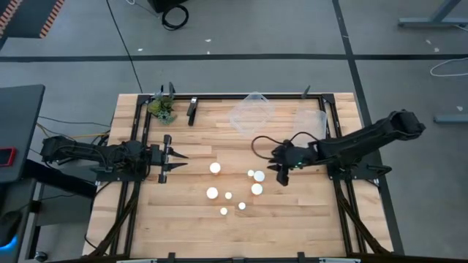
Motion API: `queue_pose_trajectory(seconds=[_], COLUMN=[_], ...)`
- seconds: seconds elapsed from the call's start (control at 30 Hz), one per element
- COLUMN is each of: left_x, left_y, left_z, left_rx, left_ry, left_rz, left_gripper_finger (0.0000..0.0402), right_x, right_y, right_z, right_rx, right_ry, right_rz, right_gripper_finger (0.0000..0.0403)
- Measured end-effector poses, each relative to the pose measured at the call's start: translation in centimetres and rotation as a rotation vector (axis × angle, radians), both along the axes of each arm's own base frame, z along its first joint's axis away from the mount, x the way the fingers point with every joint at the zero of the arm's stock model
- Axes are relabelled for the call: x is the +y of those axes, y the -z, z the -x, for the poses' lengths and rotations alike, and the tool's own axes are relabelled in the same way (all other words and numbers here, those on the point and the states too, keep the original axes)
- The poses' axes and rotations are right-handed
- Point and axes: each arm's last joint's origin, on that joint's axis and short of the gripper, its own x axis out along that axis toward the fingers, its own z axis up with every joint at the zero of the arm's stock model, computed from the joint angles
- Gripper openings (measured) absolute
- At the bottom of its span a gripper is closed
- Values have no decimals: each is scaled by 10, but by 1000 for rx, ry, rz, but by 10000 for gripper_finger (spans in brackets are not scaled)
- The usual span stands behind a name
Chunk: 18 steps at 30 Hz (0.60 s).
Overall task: Pick and place medicine bottles into bin by pill shape (circle, oval)
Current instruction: Put the big orange pill bottle into the right transparent bin
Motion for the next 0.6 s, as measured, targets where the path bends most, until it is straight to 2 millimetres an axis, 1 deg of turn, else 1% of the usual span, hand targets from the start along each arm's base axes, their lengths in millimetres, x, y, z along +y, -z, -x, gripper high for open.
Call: queue_pose_trajectory(seconds=[0.17, 0.33, 0.47, 0.6], left_x=[0, 0, 0, 0], left_y=[0, 0, 0, 0], left_z=[0, 0, 0, 0], left_rx=[-1, -1, -1, 0], left_ry=[0, 0, 0, 0], left_rz=[0, 0, 0, 0], left_gripper_finger=[107, 107, 107, 107], right_x=[4, 7, 9, 12], right_y=[-10, -19, -24, -27], right_z=[-22, -39, -47, -53], right_rx=[92, 173, 261, 354], right_ry=[-1, -8, -20, -23], right_rz=[16, 33, 35, 37], right_gripper_finger=[194, 240, 267, 283])
